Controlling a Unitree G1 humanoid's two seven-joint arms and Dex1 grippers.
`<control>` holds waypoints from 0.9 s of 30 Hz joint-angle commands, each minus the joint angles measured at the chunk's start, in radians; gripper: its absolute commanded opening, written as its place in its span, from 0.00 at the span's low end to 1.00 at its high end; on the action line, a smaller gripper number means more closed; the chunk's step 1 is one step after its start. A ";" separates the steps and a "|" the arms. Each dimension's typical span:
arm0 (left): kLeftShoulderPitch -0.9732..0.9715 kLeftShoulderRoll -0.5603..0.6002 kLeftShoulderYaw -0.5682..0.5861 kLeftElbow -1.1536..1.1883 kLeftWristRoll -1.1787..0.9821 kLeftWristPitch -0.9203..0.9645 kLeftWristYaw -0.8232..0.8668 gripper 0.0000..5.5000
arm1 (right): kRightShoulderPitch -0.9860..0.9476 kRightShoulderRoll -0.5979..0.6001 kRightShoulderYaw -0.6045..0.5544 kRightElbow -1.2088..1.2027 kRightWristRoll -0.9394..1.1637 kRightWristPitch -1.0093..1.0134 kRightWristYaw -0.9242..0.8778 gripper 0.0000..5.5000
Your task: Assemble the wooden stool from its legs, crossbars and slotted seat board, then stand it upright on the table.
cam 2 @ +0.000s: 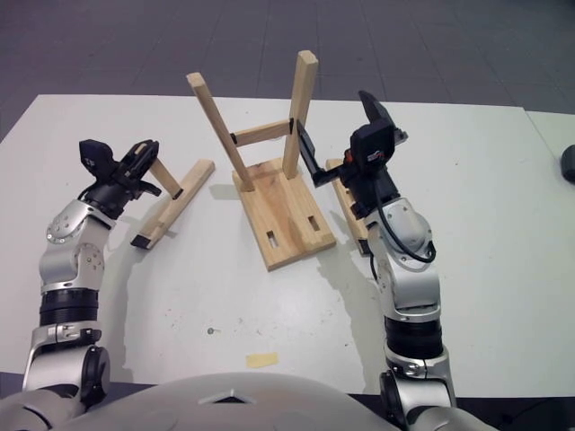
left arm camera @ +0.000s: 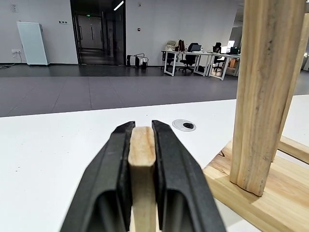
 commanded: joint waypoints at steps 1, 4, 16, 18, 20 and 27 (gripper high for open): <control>0.110 -0.024 -0.093 0.110 0.093 0.053 0.003 0.07 | -0.018 -0.001 0.001 0.003 0.004 0.000 0.005 0.98; 0.087 -0.008 -0.090 0.122 0.090 0.041 0.004 0.07 | -0.021 -0.001 0.000 0.005 0.003 -0.002 0.004 0.98; 0.038 0.013 -0.069 0.056 0.039 0.047 -0.002 0.07 | -0.025 0.000 -0.001 0.012 0.000 -0.011 0.002 0.98; 0.016 0.022 -0.061 0.018 0.028 0.061 0.002 0.07 | -0.027 -0.001 -0.001 0.015 0.001 -0.012 0.004 0.98; -0.005 0.030 -0.055 -0.012 0.022 0.076 0.004 0.07 | -0.028 -0.001 0.000 0.017 0.001 -0.013 0.004 0.98; -0.075 0.058 -0.023 -0.072 -0.021 0.171 -0.007 0.28 | -0.030 0.001 0.002 0.023 0.000 -0.018 0.003 0.98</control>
